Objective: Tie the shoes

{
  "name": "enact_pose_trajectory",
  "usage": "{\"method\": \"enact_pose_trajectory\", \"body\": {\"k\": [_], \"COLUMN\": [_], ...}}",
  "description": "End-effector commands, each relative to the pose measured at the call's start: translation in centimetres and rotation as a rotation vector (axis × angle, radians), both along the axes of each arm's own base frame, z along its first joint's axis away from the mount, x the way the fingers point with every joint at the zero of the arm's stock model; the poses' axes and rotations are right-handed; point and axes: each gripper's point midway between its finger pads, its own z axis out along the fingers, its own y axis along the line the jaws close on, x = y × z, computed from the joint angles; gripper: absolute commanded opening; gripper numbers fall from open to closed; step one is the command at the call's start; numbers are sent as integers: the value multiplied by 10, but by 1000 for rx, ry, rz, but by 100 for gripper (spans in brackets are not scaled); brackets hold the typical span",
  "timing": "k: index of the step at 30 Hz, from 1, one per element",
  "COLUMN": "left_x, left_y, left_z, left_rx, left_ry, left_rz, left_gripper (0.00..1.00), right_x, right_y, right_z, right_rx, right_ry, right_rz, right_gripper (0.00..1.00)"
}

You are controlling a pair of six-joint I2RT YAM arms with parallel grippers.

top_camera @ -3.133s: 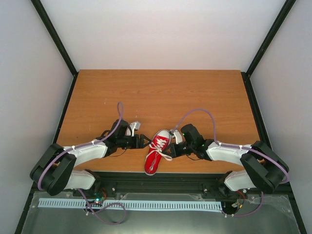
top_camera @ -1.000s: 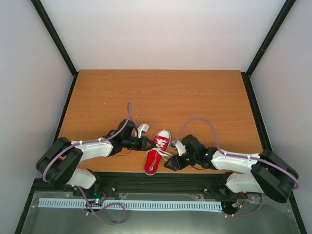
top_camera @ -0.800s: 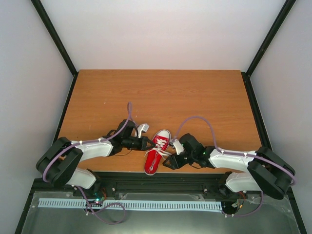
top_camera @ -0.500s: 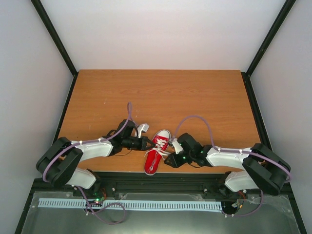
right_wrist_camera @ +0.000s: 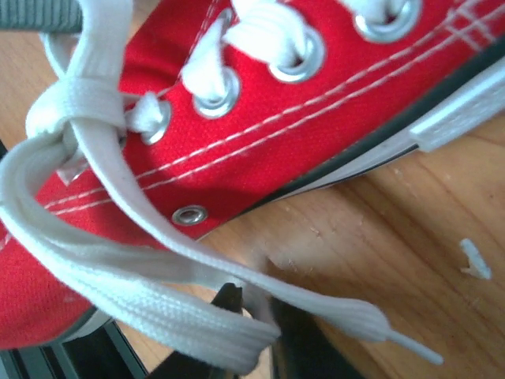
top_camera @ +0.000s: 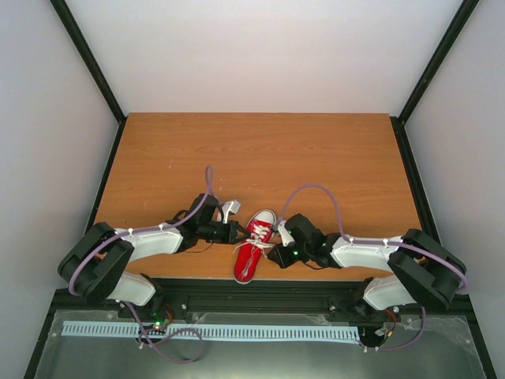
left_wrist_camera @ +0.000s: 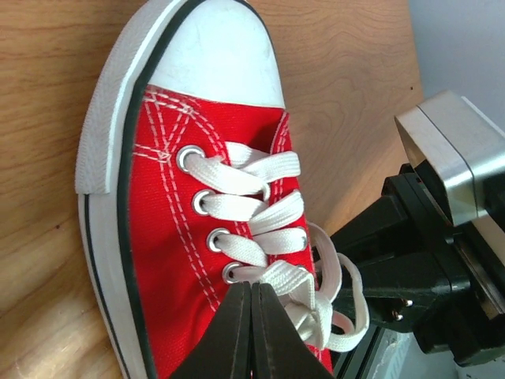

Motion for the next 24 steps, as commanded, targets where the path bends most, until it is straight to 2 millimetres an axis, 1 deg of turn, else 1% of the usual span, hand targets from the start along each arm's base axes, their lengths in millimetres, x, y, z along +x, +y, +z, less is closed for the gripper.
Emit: {"method": "enact_pose_trajectory", "body": {"k": [1, 7, 12, 15, 21, 24], "left_x": [11, 24, 28, 31, 40, 43], "left_y": [-1, 12, 13, 17, 28, 33], "left_z": [15, 11, 7, 4, -2, -5], "left_rx": [2, 69, 84, 104, 120, 125], "left_ry": [-46, -52, -34, -25, 0, 12], "left_rz": [42, 148, 175, 200, 250, 268], "left_gripper": [1, 1, 1, 1, 1, 1], "right_x": [-2, -20, -35, -40, -51, -56], "right_y": [-1, -15, -25, -28, -41, -43], "right_z": [-1, -8, -19, -24, -36, -38], "right_rx": [-6, -30, -53, -62, -112, -107], "right_ry": [-6, 48, 120, 156, 235, 259], "right_rz": [12, 26, 28, 18, -26, -39], "right_gripper": [4, 3, 3, 3, 3, 3]}}
